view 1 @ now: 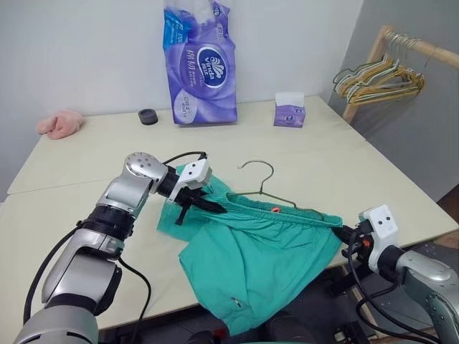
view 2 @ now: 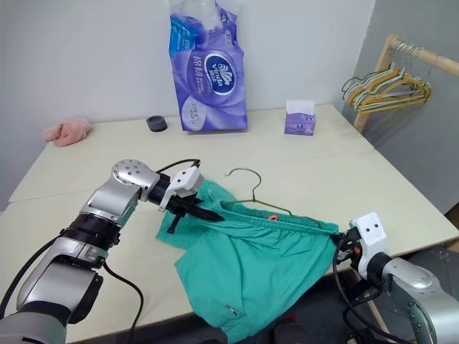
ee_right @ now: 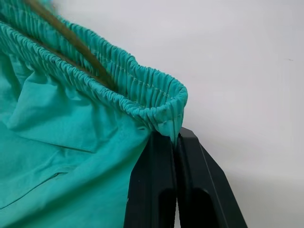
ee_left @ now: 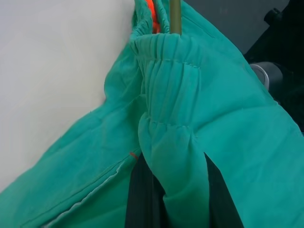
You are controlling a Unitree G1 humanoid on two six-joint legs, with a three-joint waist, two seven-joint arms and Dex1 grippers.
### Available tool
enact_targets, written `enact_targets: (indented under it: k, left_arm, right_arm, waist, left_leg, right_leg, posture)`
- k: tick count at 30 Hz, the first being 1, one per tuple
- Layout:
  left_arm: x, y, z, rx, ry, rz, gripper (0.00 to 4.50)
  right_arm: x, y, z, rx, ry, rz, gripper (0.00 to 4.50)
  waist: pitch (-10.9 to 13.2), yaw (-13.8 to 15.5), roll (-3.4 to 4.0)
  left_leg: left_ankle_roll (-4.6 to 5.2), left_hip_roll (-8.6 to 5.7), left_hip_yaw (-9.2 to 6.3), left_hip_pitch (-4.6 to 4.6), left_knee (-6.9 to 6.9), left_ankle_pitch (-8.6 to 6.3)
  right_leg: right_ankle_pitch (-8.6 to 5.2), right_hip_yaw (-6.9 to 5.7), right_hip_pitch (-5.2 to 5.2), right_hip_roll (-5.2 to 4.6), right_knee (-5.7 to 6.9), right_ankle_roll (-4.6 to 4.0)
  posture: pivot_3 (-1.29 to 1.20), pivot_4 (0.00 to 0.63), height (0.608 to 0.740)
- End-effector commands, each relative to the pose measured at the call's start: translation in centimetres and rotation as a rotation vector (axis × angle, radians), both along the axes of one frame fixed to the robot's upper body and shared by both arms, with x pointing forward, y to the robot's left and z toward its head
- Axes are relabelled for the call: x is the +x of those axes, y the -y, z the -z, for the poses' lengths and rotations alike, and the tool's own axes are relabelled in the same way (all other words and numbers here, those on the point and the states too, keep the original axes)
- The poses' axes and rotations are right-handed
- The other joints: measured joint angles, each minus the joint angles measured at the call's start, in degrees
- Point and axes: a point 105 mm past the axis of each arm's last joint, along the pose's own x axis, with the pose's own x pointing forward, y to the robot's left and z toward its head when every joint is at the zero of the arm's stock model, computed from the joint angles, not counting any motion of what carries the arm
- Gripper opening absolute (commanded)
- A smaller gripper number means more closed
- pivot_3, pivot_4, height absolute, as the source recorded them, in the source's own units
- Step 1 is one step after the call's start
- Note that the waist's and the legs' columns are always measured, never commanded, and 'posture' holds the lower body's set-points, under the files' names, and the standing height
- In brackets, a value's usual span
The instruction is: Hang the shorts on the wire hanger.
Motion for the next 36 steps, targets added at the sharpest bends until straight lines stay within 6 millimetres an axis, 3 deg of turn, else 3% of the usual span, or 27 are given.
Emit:
enact_targets:
  k: [1, 7, 10, 14, 20, 24, 27, 32, 36]
  left_arm:
    - [0.4, -0.9, -0.7, 0.032, 0.042, -0.007, 0.0]
    - [1.5, -1.3, 0.5, 0.096, 0.123, -0.042, 0.0]
    - [1.8, -1.0, 1.0, 0.116, 0.154, -0.048, 0.0]
    - [2.3, -0.5, 1.1, 0.099, 0.183, -0.067, 0.0]
    - [2.4, 1.9, 1.4, 0.051, 0.232, -0.086, 0.0]
    - [2.2, 2.3, 1.6, 0.04, 0.231, -0.093, 0.0]
    - [1.9, 2.5, 1.9, 0.036, 0.224, -0.093, 0.0]
    - [1.7, 2.7, 2.0, 0.032, 0.221, -0.095, 0.0]
    - [1.6, 2.8, 2.1, 0.03, 0.215, -0.096, 0.0]
  right_arm:
    - [0.2, 1.9, -0.9, -0.048, 0.036, 0.056, 0.02]
    - [0.1, 1.0, -2.3, -0.119, 0.076, -0.026, 0.02]
    - [0.7, -0.5, -4.3, -0.18, 0.134, -0.125, 0.02]
    - [1.1, -1.8, -5.2, -0.222, 0.161, -0.196, 0.02]
    - [2.7, -6.1, -6.7, -0.364, 0.239, -0.398, 0.02]
    - [3.0, -8.0, -7.6, -0.387, 0.271, -0.48, 0.02]
    - [2.9, -9.5, -7.7, -0.4, 0.276, -0.556, 0.02]
    - [2.8, -9.3, -6.9, -0.45, 0.245, -0.592, 0.02]
    - [1.9, -8.4, -7.1, -0.461, 0.214, -0.608, 1.03]
  waist:
    - [0.0, 0.0, 0.07]
    - [0.0, 0.0, 0.33]
    - [0.0, -0.1, 0.38]
    - [0.0, -0.2, 0.39]
    - [0.1, -0.4, 0.43]
    - [0.1, -0.4, 0.45]
    - [0.1, -0.4, 0.46]
    - [0.1, -0.3, 0.47]
    - [0.1, -0.3, 0.52]
  left_leg:
    - [0.0, 0.0, 0.0, 0.0, 0.0, 0.0]
    - [0.0, -0.05, 0.07, 0.15, 0.01, 0.0]
    - [0.0, -0.04, 0.13, 0.23, 0.02, 0.0]
    - [0.0, -0.03, 0.15, 0.29, 0.01, 0.0]
    - [0.0, -0.04, 0.18, 0.3, 0.03, 0.0]
    - [0.0, -0.03, 0.15, 0.28, 0.01, 0.0]
    - [0.0, -0.03, 0.16, 0.28, 0.01, 0.0]
    - [0.0, -0.04, 0.15, 0.27, 0.02, 0.0]
    - [0.0, -0.04, 0.14, 0.28, 0.01, 0.0]
  right_leg:
    - [0.0, 0.0, 0.0, 0.0, 0.01, 0.0]
    - [-0.13, 0.13, 0.0, 0.0, 0.31, 0.19]
    - [-0.15, 0.19, 0.02, 0.0, 0.39, 0.2]
    - [-0.19, 0.2, 0.04, 0.01, 0.43, 0.24]
    - [-0.19, 0.25, 0.03, -0.01, 0.45, 0.24]
    - [-0.21, 0.21, 0.01, -0.01, 0.44, 0.23]
    - [-0.21, 0.23, 0.0, -0.01, 0.45, 0.23]
    - [-0.21, 0.2, 0.01, -0.04, 0.44, 0.23]
    - [-0.21, 0.19, 0.0, -0.04, 0.45, 0.23]
  posture:
    - [-0.27, 0.037, 0.74]
    - [-0.27, 0.039, 0.74]
    - [-0.28, 0.038, 0.74]
    - [-0.28, 0.04, 0.74]
    - [-0.28, 0.04, 0.74]
    - [-0.28, 0.042, 0.74]
    - [-0.28, 0.042, 0.74]
    - [-0.28, 0.043, 0.74]
    - [-0.28, 0.045, 0.74]
